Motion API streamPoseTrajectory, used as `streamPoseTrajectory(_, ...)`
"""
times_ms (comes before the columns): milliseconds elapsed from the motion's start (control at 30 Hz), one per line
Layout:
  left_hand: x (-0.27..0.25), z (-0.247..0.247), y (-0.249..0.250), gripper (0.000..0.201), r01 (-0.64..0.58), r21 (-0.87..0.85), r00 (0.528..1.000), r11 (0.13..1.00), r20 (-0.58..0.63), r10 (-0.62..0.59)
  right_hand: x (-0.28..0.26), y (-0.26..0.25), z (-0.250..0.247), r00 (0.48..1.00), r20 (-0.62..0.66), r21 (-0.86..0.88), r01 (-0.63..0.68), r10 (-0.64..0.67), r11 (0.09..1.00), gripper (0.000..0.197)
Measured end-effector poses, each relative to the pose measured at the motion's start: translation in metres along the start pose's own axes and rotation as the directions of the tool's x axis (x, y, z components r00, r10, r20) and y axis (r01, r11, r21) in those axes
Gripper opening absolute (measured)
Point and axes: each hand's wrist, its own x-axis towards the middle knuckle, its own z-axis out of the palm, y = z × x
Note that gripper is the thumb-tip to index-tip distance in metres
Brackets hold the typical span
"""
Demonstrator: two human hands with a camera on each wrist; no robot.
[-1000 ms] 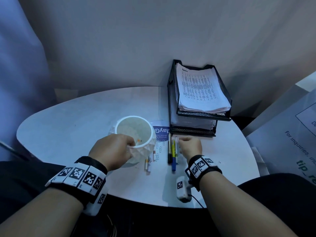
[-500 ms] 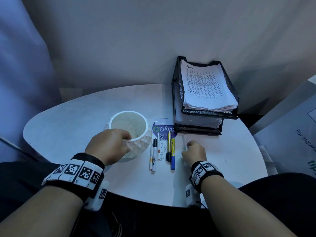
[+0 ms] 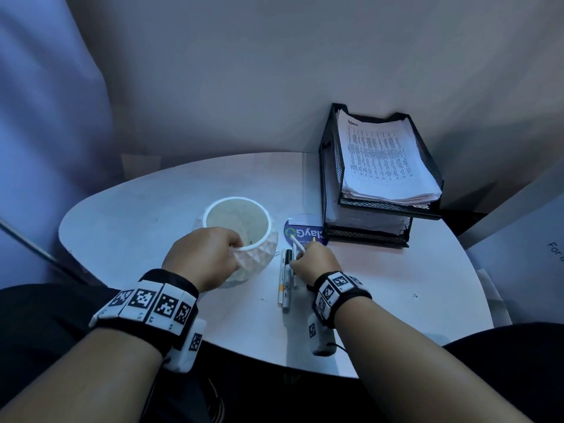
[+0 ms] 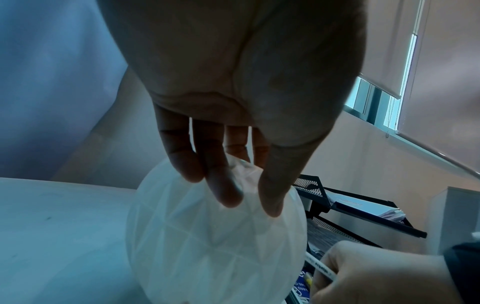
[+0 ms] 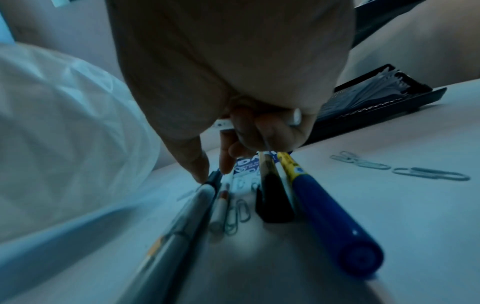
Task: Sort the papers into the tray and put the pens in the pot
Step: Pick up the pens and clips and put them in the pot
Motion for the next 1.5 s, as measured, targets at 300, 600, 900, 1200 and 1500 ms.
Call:
streamPoseTrajectory(300, 0.003, -0.004, -0.005, 0.031, -0.01, 0.011, 1.0, 1.0, -0.012, 0.01, 0.003, -0.006, 0.009, 1.0, 0.004, -0.208, -0.028, 0.029, 0.978, 0.005)
streamPoseTrajectory(600, 0.006, 0.004, -0.003, 0.03, -0.016, 0.024, 1.0, 1.0, 0.027, 0.015, 0.0, 0.009, -0.028, 0.978, 0.078, 0.848, -0.166, 0.192, 0.503, 0.009)
streamPoseTrajectory(900, 0.001, 0.017, 0.013, 0.033, -0.065, 0.076, 0.997, 0.995, 0.045, 0.062, -0.03, -0.045, -0.061, 0.987, 0.151, 0.97, -0.157, -0.048, -0.188, 0.023)
streamPoseTrajectory(1200, -0.002, 0.015, 0.015, 0.031, -0.104, 0.091, 0.993, 0.99, 0.057, 0.099, -0.043, -0.082, -0.031, 0.978, -0.042, 0.997, 0.055, -0.203, 0.057, 0.028)
streamPoseTrajectory(1500, 0.006, 0.008, 0.004, 0.029, -0.071, 0.05, 0.997, 0.996, 0.009, 0.071, -0.029, -0.064, -0.031, 0.981, -0.196, 0.976, 0.195, 0.002, 0.095, 0.022)
